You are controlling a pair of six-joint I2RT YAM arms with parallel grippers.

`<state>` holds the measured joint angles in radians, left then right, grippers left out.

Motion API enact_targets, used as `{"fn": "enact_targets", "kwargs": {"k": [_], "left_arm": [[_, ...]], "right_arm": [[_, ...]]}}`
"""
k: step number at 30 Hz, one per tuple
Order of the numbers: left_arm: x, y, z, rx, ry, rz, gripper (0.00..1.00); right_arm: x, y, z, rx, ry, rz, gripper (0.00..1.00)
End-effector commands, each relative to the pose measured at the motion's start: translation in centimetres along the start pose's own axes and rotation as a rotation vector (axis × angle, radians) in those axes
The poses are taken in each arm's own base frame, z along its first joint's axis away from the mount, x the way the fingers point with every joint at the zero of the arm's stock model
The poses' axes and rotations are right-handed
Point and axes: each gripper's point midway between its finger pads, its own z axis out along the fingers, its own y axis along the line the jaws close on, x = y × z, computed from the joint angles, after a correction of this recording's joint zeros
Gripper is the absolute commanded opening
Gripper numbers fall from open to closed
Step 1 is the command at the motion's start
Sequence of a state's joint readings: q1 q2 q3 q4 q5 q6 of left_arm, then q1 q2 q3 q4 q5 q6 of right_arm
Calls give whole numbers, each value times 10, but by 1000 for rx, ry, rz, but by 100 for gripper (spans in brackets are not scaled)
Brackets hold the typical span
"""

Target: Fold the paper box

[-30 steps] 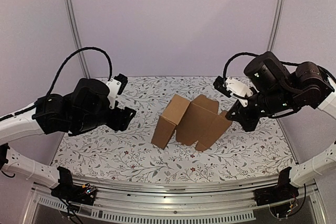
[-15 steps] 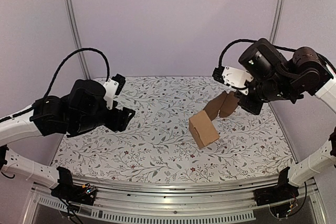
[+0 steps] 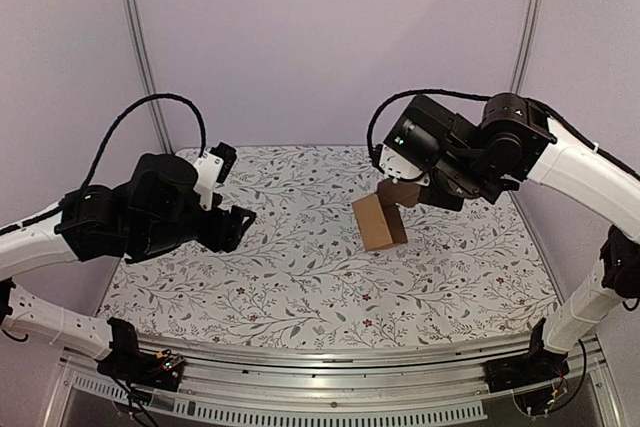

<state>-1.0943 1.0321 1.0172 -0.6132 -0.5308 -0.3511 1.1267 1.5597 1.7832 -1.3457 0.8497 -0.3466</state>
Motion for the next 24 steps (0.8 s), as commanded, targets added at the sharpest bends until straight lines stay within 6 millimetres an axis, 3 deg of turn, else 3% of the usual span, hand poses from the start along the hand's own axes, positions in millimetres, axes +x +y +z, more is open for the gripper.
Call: {"fn": "enact_targets", "kwargs": {"k": [1,7,14,19,24], "left_arm": [[3,5,1,-5,-4,-9,76],[5,6,1,-7,-6,-12,76],[6,7,1,-10,-5,-10,76],[6,8,0,-10,-6,-11,76],[7,8,1,-13,-6,-10,76]], "right_arm": [[69,7,-5,-33,313,-449,0],[58,18,10,-48,357,-565,0],[40,54,34,-127,408,-655,0],[19,67,44,-145,399,-679,0],[-4,70,54,-104,370,-674,24]]}}
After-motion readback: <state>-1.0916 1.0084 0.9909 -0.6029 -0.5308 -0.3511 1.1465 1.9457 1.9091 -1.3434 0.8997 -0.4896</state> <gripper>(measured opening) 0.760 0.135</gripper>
